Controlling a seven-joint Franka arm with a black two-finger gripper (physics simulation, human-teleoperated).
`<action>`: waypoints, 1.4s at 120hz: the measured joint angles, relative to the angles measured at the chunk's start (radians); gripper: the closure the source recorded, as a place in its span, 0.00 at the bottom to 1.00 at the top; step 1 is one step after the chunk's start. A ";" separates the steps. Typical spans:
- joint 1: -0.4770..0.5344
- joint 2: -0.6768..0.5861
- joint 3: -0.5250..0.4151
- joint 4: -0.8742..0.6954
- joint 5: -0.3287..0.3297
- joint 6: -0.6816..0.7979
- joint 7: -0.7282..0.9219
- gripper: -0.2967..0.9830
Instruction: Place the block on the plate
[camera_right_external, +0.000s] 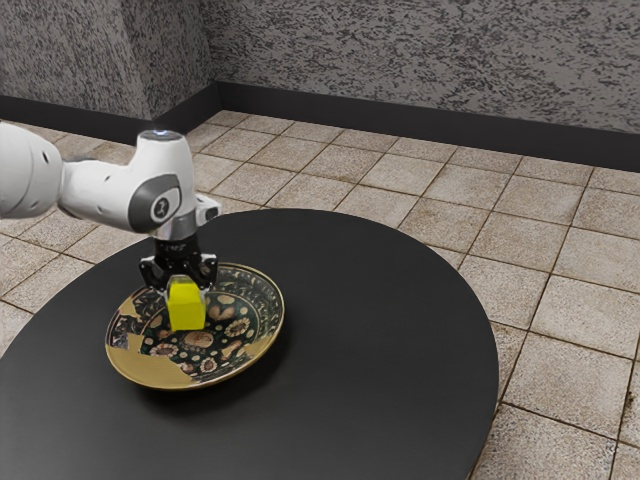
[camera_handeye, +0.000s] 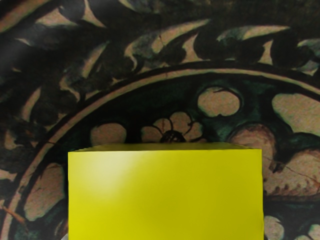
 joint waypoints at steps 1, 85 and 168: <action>0.001 0.001 -0.001 0.000 0.000 0.000 0.000 0.49; 0.001 -0.065 -0.015 -0.005 -0.012 -0.016 0.048 0.25; -0.081 -0.256 -0.022 0.119 -0.007 -0.326 0.144 0.23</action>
